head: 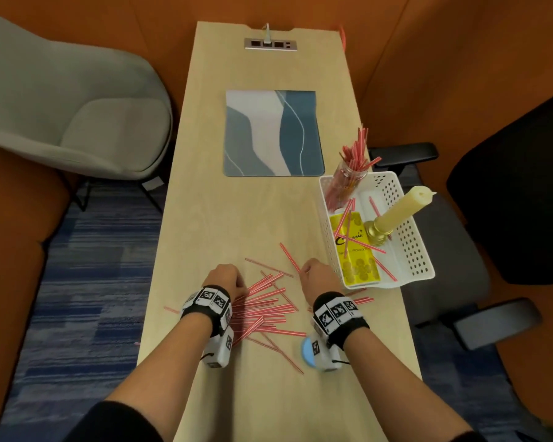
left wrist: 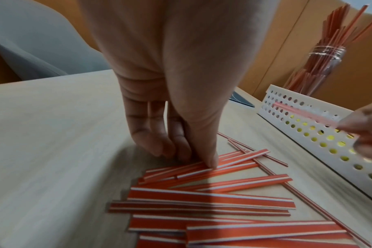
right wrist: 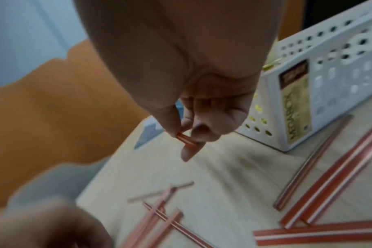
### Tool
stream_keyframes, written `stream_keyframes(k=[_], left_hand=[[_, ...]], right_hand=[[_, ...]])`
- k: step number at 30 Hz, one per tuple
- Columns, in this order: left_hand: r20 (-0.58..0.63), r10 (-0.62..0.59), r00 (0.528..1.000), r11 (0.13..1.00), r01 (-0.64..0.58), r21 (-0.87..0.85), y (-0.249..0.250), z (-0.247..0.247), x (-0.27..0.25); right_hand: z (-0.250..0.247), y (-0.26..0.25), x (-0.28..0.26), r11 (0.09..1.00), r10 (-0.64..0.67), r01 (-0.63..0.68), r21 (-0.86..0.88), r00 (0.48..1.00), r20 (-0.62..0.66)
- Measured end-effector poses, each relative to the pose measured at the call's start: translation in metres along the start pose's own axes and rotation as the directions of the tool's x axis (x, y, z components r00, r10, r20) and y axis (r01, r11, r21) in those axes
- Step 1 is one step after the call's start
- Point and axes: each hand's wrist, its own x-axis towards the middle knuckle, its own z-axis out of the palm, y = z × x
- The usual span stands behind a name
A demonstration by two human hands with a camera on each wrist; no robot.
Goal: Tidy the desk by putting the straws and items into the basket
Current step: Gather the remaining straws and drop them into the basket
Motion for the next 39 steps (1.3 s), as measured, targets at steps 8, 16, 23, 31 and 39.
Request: stream_keyframes(k=[8,16,23,31,39], left_hand=[[0.073,0.017,0.997,0.994,-0.025,0.11,0.007,0.003,-0.001],[-0.104,0.117,0.988,0.993,-0.117,0.008,0.025,-0.032,-0.017],[-0.372,0.376,0.849,0.853,-0.474,-0.22,0.1,-0.078,-0.017],[-0.418,0.434,0.798,0.818,-0.543,-0.187,0.214,-0.085,0.016],[-0.298,0.292,0.909,0.919,-0.353,-0.177,0.21,-0.067,0.034]], right_hand=[[-0.089,0.03,-0.012,0.811,0.171,-0.068,0.581,0.977,-0.124],[-0.108,0.041,-0.017,0.957,0.112,-0.014,0.291,0.94,-0.322],[-0.015,0.039,-0.048,0.965,-0.201,0.175,0.197,0.973,0.117],[0.021,0.034,-0.03,0.988,-0.083,0.063,0.144,0.987,0.135],[0.034,0.03,-0.018,0.994,-0.023,0.008,0.108,0.99,0.137]])
